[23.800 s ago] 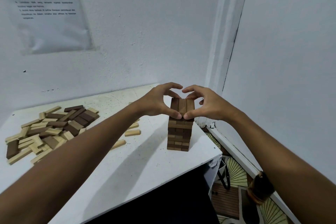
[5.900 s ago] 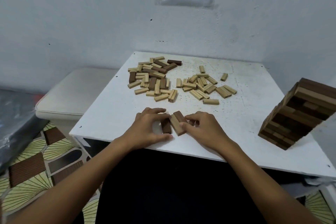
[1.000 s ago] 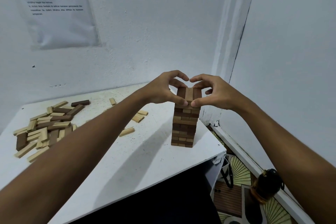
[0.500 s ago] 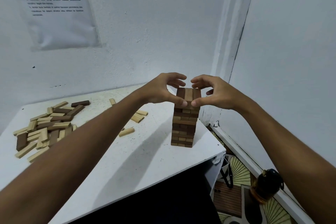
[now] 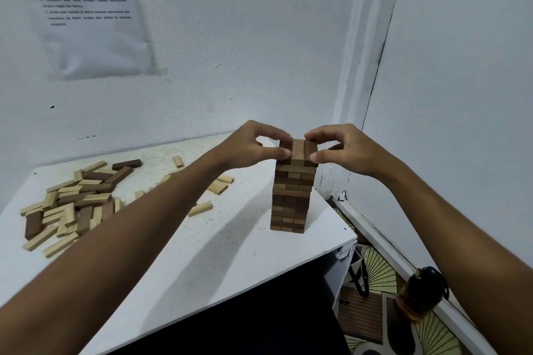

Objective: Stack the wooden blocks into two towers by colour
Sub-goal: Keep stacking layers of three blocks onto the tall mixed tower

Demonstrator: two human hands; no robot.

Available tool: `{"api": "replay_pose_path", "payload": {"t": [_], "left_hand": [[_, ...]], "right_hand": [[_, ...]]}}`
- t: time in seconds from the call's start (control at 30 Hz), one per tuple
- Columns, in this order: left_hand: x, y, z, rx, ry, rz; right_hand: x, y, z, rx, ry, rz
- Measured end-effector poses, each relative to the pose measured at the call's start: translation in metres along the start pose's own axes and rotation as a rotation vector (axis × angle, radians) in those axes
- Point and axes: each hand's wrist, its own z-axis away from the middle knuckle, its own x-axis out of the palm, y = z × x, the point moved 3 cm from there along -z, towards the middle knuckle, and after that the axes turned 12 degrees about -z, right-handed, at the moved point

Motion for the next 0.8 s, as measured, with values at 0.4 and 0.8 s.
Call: {"api": "replay_pose_path", "payload": {"t": [0.4, 0.8], "left_hand": [[-0.001, 0.003, 0.0, -0.004, 0.002, -0.015], [-0.04, -0.042, 0.071, -0.169, 0.1, -0.049]], "right_hand": [[0.001, -0.002, 0.0, -0.004, 0.005, 0.043], [0.059, -0.074, 0.003, -0.41, 0.147, 0.197]]}}
